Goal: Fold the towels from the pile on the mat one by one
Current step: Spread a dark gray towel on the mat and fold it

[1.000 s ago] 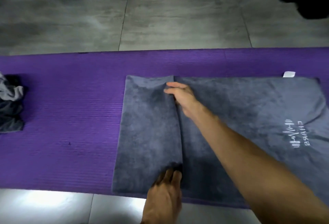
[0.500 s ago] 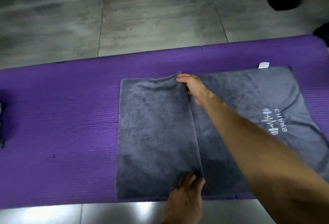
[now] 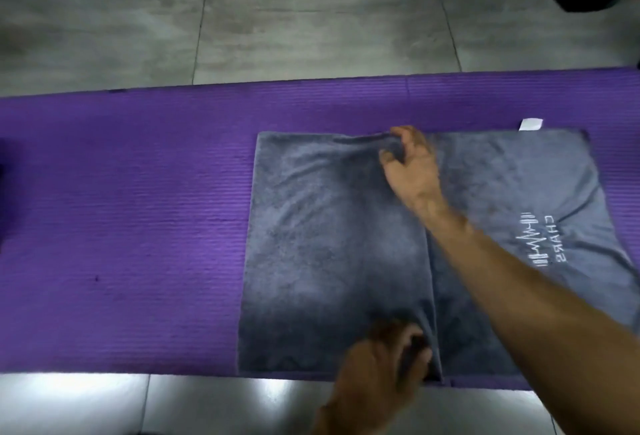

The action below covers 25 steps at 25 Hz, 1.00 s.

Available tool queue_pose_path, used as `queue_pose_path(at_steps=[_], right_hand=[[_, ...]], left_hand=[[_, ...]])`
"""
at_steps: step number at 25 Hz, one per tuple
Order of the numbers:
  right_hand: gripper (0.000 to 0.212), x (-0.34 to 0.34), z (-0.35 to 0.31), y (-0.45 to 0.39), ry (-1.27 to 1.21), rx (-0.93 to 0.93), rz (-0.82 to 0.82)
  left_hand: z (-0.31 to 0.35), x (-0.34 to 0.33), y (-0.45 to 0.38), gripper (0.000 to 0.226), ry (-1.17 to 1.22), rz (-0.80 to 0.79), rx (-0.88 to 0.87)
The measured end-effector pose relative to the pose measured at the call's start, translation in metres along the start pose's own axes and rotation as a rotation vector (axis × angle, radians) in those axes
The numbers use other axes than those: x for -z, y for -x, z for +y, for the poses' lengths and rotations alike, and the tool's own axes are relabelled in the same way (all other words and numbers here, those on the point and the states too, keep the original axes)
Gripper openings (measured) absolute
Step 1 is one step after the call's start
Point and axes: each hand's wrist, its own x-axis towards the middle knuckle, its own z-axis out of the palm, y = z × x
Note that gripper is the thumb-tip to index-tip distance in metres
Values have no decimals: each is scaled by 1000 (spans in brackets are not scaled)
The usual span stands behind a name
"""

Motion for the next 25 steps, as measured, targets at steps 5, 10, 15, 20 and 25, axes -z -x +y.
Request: queue_pose_path(at_steps=[5,10,15,20,25], right_hand=[[51,-85,-26,140,404,646,-399],[62,-147,-45,94,661,704,-533],[70,-189,-91,-11,771,424,-616],[59,-184,-118,13,785,391,-261],[35,-178,-140,28,719,136,-392]], left_hand=[[-119,74,47,38,-244,264,377],[-144,82,89,29,-398,244,247],[-142,85,82,17,-366,242,334],[-138,88,88,47,-113,439,637],[-136,99,77,35,-52,292,751]])
